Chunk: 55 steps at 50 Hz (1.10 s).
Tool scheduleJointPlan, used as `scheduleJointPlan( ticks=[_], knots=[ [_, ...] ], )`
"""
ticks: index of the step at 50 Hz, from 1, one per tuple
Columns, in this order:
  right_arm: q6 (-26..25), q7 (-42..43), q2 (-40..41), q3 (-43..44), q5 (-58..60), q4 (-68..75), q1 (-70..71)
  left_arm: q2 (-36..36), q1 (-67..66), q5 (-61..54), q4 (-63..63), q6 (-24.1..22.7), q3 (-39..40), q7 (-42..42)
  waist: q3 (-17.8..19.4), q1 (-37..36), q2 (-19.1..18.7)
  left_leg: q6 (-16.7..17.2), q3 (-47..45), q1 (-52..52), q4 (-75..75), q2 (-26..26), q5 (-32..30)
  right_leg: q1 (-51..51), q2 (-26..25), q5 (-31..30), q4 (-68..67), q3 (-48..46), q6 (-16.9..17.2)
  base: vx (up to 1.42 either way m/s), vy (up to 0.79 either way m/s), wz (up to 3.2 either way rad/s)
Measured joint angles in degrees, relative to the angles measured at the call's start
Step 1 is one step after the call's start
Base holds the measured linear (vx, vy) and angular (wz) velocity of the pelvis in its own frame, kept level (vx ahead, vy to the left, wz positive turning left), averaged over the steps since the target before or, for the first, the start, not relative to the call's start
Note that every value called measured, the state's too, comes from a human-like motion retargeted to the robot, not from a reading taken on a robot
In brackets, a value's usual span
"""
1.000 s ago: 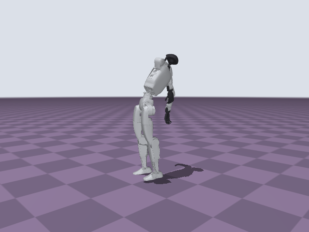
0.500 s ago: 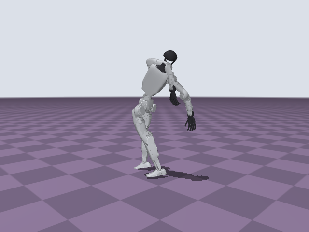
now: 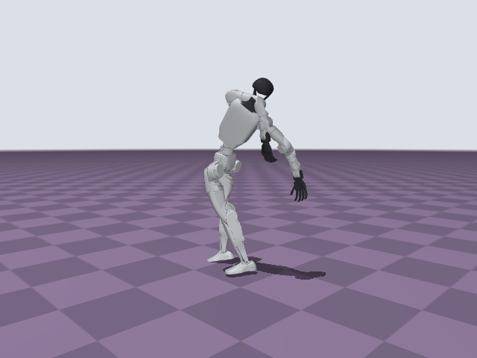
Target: Upper body actions
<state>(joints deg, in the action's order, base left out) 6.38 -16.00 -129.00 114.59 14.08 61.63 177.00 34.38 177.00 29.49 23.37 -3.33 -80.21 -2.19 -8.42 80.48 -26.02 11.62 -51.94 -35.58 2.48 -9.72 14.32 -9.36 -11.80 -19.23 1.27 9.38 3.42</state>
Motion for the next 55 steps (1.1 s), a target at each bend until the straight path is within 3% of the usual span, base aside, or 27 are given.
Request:
scheduleJointPlan(
  ticks=[9, 20, 33, 42, 48, 55],
  knots=[
    [-0.80, 1.60, 0.00, 0.00, -0.81, 1.09, 0.00, 0.00, 0.00, -1.10, -1.55, 0.65, 0.00, 1.14, 2.47, -8.27, -0.17, -3.76, 11.37, 3.18, -0.80, 2.11, -1.46, -3.97, 5.88, 5.44, -0.50, -6.81, -3.34, 0.08, -0.29, 1.53],
    [-1.27, 3.58, 0.00, 0.00, -2.46, 1.17, 0.00, 0.00, 0.00, -3.59, -2.62, 2.47, 0.00, 4.01, 4.60, -17.08, -0.21, -8.89, 30.90, 8.54, -1.48, 8.44, -5.60, -12.46, 16.06, 12.58, -0.66, -28.21, -0.94, 0.29, -0.24, 1.73],
    [-0.63, 4.02, 0.00, 0.00, -1.84, -0.33, 0.00, 0.00, 0.00, -4.70, -0.01, 5.50, 0.00, 7.48, 7.35, -33.73, -0.11, -12.75, 50.65, 14.96, -3.77, 17.54, -12.77, -17.68, 21.54, 15.15, 1.13, -45.98, 1.32, 0.26, -0.11, 1.30],
    [1.20, 2.65, 0.00, 0.00, -3.01, -7.60, 0.00, 0.00, 0.00, -10.66, 1.77, 4.82, 0.00, 7.01, 8.35, -40.30, -0.29, -12.89, 54.19, 16.50, -4.65, 18.95, -14.77, -18.38, 22.23, 15.15, 1.86, -51.03, 2.43, 0.07, -0.06, 0.53],
    [1.42, 0.43, 0.00, 0.00, -5.33, -10.53, 0.00, 0.00, 0.00, -15.05, 2.56, 3.12, 0.00, 5.76, 8.09, -41.20, -0.25, -13.04, 54.98, 17.05, -5.14, 18.88, -15.25, -18.05, 21.74, 15.17, 2.44, -51.05, 2.52, 0.00, 0.00, 0.00],
    [0.94, -0.64, 0.00, 0.00, -1.11, -9.74, 0.00, 0.00, 0.00, -11.96, 0.59, 2.07, 0.00, 7.26, 6.07, -39.74, -0.14, -13.16, 54.62, 16.92, -5.22, 18.64, -15.02, -17.83, 21.30, 15.19, 2.75, -50.24, 2.35, 0.00, 0.00, -0.03]
  ],
)
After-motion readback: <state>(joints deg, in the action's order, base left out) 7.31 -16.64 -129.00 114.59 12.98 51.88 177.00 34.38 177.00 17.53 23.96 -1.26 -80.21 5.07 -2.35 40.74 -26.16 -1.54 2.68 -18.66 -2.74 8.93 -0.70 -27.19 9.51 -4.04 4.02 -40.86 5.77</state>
